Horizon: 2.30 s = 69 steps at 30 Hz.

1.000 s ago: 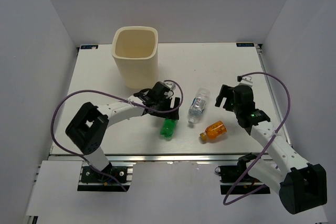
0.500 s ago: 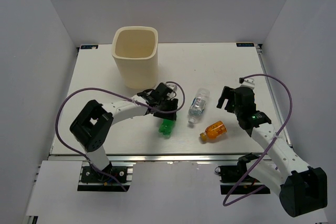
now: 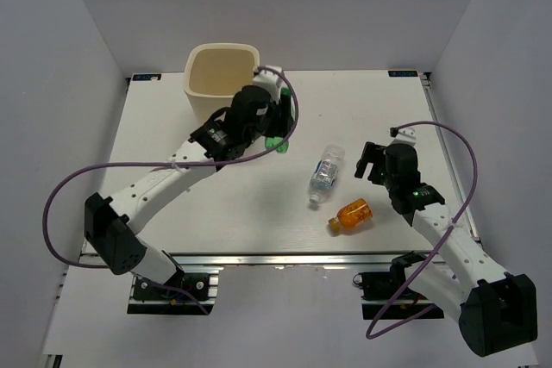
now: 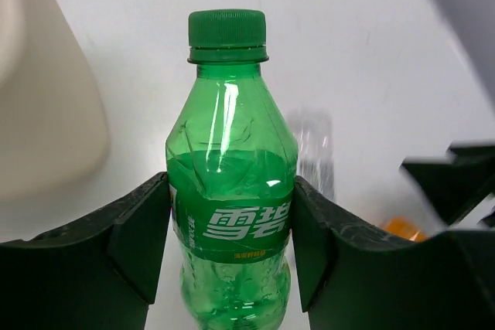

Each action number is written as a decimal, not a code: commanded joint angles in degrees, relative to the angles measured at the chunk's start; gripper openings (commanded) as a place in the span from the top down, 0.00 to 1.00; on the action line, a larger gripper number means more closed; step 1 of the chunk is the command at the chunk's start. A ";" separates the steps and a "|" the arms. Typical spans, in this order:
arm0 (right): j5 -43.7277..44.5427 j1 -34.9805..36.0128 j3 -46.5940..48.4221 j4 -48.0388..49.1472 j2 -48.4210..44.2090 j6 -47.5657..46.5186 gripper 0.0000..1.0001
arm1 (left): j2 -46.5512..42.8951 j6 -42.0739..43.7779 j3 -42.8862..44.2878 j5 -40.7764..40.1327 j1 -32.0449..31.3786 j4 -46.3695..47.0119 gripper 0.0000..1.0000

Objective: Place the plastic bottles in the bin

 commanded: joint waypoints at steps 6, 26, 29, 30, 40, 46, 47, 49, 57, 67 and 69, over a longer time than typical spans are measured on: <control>-6.33 -0.33 0.76 5.70 -0.89 -2.92 0.11 | -0.84 9.46 14.58 -15.77 4.27 4.71 0.77; -14.87 -0.33 2.78 5.79 -0.19 -1.78 0.11 | 16.75 10.44 32.08 -11.20 23.97 3.40 0.02; -15.13 -0.25 3.39 5.44 -0.19 -1.69 0.11 | 16.14 10.26 31.90 -11.11 23.97 4.19 0.02; -15.22 -0.33 3.57 5.44 -0.10 -1.60 0.11 | 15.87 10.26 31.73 -11.11 23.97 4.28 0.02; -10.83 -0.42 7.79 0.52 2.36 1.56 0.11 | 9.12 9.82 26.12 -0.76 23.88 2.35 0.02; -4.42 -1.82 9.98 -3.35 3.85 2.27 0.11 | 1.99 7.80 14.69 8.40 20.21 8.67 0.02; -3.28 -2.26 10.60 -4.14 4.46 2.79 0.11 | 1.11 7.80 12.59 7.79 18.97 8.93 0.02; -2.83 -3.40 11.74 -7.65 4.73 5.16 0.11 | 0.23 8.15 10.12 7.52 14.42 9.55 0.02; -3.97 -6.66 4.38 -9.33 -5.36 7.28 0.11 | 0.48 3.76 0.71 16.52 7.36 11.83 0.02; -4.58 -6.75 -0.91 -8.80 -13.64 5.96 0.11 | 13.13 4.28 0.43 24.39 0.51 12.46 0.02; -5.11 -6.75 -0.91 -8.80 -13.37 5.44 0.11 | 16.74 4.72 2.63 24.22 -1.07 11.49 0.02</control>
